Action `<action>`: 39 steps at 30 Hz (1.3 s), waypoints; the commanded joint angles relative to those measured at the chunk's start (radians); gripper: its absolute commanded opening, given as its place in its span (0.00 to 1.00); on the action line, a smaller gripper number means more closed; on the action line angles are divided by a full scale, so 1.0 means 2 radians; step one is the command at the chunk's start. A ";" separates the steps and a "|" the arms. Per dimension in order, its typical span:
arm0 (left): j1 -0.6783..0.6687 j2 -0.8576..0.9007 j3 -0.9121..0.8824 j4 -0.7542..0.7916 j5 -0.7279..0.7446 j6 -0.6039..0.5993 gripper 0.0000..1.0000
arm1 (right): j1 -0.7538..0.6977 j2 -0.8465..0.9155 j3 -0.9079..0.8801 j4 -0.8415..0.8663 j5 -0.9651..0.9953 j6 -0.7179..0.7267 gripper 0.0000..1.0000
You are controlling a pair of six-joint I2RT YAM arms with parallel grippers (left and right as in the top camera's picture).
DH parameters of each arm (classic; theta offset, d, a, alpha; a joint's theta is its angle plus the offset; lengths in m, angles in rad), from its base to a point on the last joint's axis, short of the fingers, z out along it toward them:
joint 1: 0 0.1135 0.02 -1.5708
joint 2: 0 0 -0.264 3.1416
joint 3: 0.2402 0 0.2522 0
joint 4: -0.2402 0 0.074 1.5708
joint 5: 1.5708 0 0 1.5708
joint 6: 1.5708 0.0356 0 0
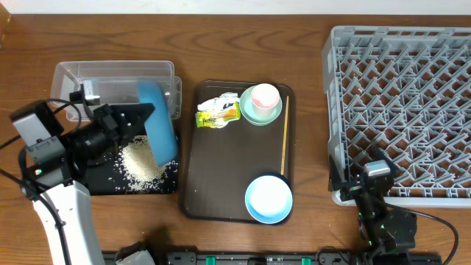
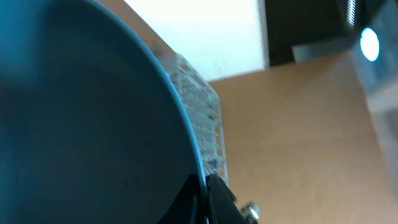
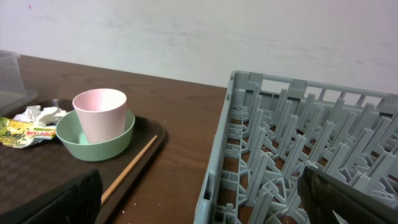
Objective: Sort waste into correct bins and load items into the dishwasher rack
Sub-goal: 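Return the emptied blue bowl to the brown tray with left gripper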
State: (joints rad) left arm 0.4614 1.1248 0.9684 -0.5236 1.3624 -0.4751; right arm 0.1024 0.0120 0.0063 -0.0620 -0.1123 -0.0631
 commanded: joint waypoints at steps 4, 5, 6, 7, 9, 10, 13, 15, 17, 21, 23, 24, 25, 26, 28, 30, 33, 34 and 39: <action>-0.077 -0.069 0.010 -0.013 -0.027 -0.005 0.06 | 0.004 -0.002 0.000 -0.002 0.000 -0.002 0.99; -0.095 -0.080 0.010 -0.027 -0.072 -0.007 0.06 | 0.004 -0.002 0.000 -0.002 0.000 -0.002 0.99; -0.116 -0.089 0.010 -0.045 -0.122 -0.008 0.06 | 0.004 -0.002 0.000 -0.002 0.000 -0.002 0.99; -0.146 -0.098 0.010 -0.072 -0.192 -0.008 0.06 | 0.004 -0.002 0.000 -0.002 0.000 -0.002 0.99; -0.206 -0.101 0.010 -0.109 -0.296 -0.008 0.06 | 0.004 -0.002 0.000 -0.002 0.000 -0.002 0.99; -0.236 -0.098 0.010 -0.118 -0.332 -0.008 0.06 | 0.004 -0.002 0.000 -0.002 0.000 -0.002 0.99; -0.336 -0.080 0.008 -0.113 -0.415 -0.008 0.06 | 0.004 -0.002 0.000 -0.002 0.000 -0.002 0.99; -0.394 -0.064 0.008 -0.097 -0.462 -0.008 0.06 | 0.004 -0.002 0.000 -0.002 0.000 -0.002 0.99; -0.448 -0.044 0.008 -0.077 -0.514 -0.011 0.06 | 0.004 -0.002 0.000 -0.002 0.000 -0.002 0.99; -0.523 0.004 0.008 -0.048 -0.603 -0.032 0.06 | 0.004 -0.002 0.000 -0.002 0.000 -0.002 0.99; -0.542 0.032 0.008 -0.046 -0.626 -0.033 0.06 | 0.004 -0.002 0.000 -0.002 0.000 -0.002 0.99; -0.548 0.049 0.008 -0.044 -0.626 -0.033 0.06 | 0.004 -0.002 0.000 -0.002 0.000 -0.002 0.99; -0.554 0.064 0.008 -0.042 -0.626 -0.038 0.06 | 0.004 -0.002 0.000 -0.002 0.000 -0.002 0.99; -0.559 0.078 0.008 -0.040 -0.626 -0.042 0.06 | 0.004 -0.002 0.000 -0.002 0.000 -0.002 0.99; -0.571 0.110 0.008 -0.032 -0.621 -0.044 0.06 | 0.004 -0.002 0.000 -0.002 0.000 -0.002 0.99; -0.581 0.132 0.008 -0.023 -0.620 -0.050 0.06 | 0.004 -0.002 0.000 -0.002 0.000 -0.002 0.99; -0.595 0.155 0.008 -0.006 -0.620 -0.053 0.07 | 0.004 -0.002 0.000 -0.002 0.000 -0.002 0.99; -0.599 0.159 0.008 -0.002 -0.620 -0.054 0.06 | 0.004 -0.002 0.000 -0.002 0.000 -0.002 0.99; -0.611 0.164 0.008 0.006 -0.620 -0.054 0.29 | 0.004 -0.002 0.000 -0.002 0.000 -0.002 0.99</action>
State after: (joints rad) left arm -0.7509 1.4532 0.9710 -0.5156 0.1421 -0.5739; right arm 0.1024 0.0120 0.0063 -0.0620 -0.1123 -0.0631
